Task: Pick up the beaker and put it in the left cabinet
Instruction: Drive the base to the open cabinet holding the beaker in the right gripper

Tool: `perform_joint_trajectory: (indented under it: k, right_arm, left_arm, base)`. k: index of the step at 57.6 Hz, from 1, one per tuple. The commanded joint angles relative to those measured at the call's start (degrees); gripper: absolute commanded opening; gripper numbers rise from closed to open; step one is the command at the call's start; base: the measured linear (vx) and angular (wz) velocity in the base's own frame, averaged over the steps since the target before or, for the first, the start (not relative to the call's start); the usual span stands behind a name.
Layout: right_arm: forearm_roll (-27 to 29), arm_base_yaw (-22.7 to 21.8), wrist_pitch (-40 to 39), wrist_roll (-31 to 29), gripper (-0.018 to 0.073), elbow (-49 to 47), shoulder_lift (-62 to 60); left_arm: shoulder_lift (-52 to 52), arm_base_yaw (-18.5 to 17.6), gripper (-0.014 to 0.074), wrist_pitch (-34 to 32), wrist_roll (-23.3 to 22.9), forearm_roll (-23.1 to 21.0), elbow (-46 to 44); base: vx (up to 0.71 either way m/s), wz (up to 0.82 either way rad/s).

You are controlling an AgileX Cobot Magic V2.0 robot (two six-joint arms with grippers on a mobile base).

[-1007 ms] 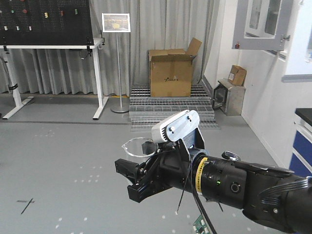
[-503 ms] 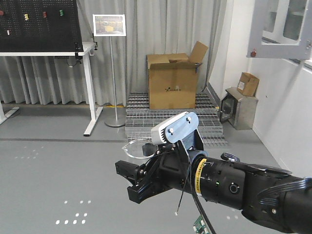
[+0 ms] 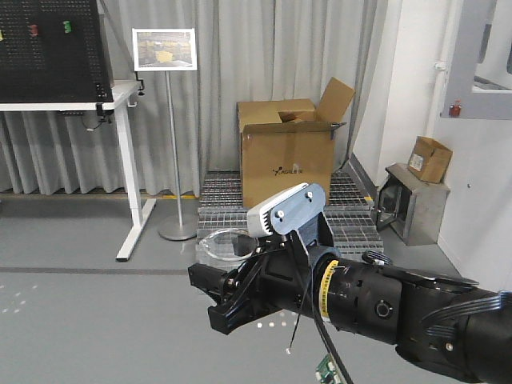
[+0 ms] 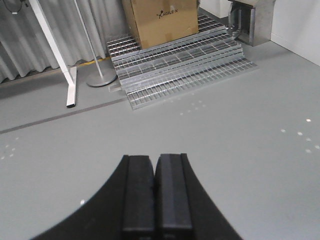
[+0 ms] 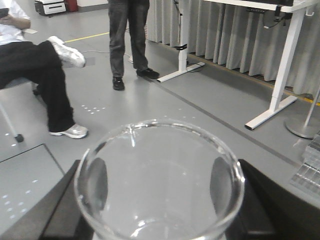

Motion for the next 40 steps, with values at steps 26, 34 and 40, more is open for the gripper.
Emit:
perform_joint_trajectory:
  k: [26,34,40]
  right_arm:
    - [1.6,-0.3,-1.4,-0.2,0.0232,-1.9,-2.5]
    - [1.6,-0.3,-1.4,-0.2,0.0232,-1.9,-2.5]
    - [1.6,-0.3,-1.4,-0.2,0.0232,-1.9,-2.5]
  left_arm:
    - [-0.6,-0.3,-0.0006,-4.6,-0.1,-0.3,-1.1]
    - [-0.6,-0.3,-0.0006,-4.6,-0.1,-0.3,-1.1]
    - [-0.6,-0.3,-0.0006,-4.6,-0.1,-0.3,-1.1]
  base:
    - [0.64,-0.04]
    - [0.58,-0.05]
    - [0.56,-0.07]
